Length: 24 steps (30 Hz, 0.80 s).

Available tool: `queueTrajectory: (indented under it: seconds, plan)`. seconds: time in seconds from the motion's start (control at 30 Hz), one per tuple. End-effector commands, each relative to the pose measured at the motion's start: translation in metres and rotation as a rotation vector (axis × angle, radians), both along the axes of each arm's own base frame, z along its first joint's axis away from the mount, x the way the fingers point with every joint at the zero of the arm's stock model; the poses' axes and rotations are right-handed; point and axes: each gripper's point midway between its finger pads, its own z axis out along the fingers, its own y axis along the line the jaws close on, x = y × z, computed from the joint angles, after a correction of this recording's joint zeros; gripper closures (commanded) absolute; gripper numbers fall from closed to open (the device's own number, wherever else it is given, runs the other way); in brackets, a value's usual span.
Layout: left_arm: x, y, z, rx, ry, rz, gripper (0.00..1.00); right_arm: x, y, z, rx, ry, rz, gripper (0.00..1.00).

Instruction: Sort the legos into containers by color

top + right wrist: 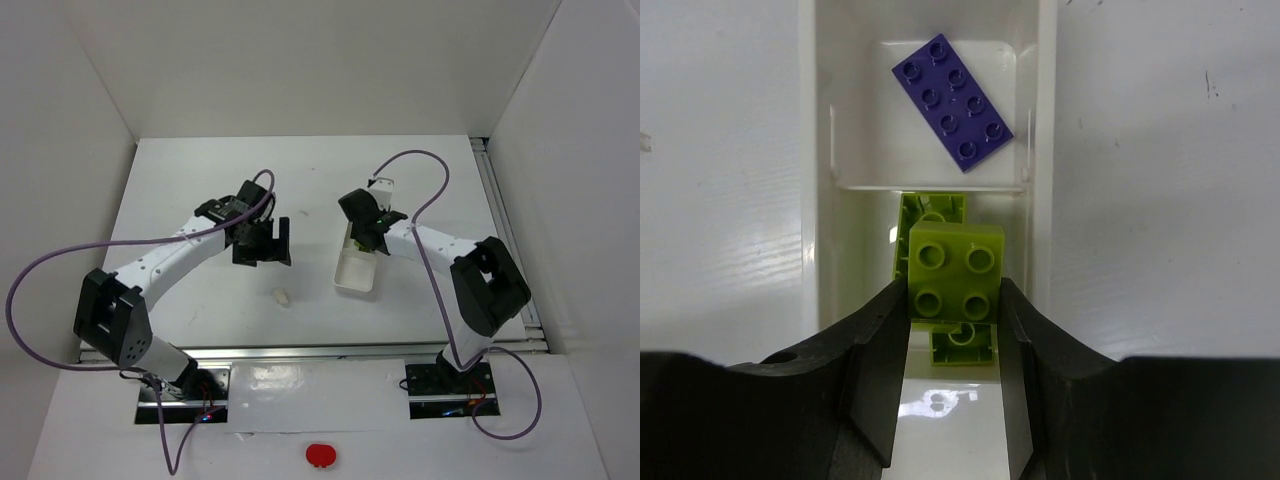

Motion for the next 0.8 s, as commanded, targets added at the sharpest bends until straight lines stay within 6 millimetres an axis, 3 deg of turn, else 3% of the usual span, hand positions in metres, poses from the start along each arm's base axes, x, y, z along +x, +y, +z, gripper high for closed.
queueTrajectory:
  seconds: [0.0,0.07,0.2,0.4,0.6,0.77]
  plan:
    - [-0.001,-0.013,-0.003,-0.010,0.006,-0.010,0.03,0.010,-0.002,0.006,0.020,-0.042,-0.027,0.66]
    - [0.001,-0.014,-0.006,-0.004,0.015,-0.010,0.03,0.011,-0.006,0.002,0.015,-0.034,-0.036,0.61]
    - [0.005,-0.018,-0.006,0.003,0.011,-0.017,0.03,0.011,-0.006,0.002,0.015,-0.034,-0.036,0.39]
    - [0.005,-0.017,-0.005,0.027,0.009,-0.026,0.03,0.015,-0.002,0.019,0.042,-0.070,-0.025,0.39]
    - [-0.002,-0.022,-0.008,0.033,0.018,-0.047,0.03,0.014,-0.007,0.053,0.068,-0.141,-0.031,0.55]
    - [-0.027,-0.027,-0.029,0.057,0.085,-0.081,0.03,0.005,-0.017,0.082,0.079,-0.195,-0.041,0.50]
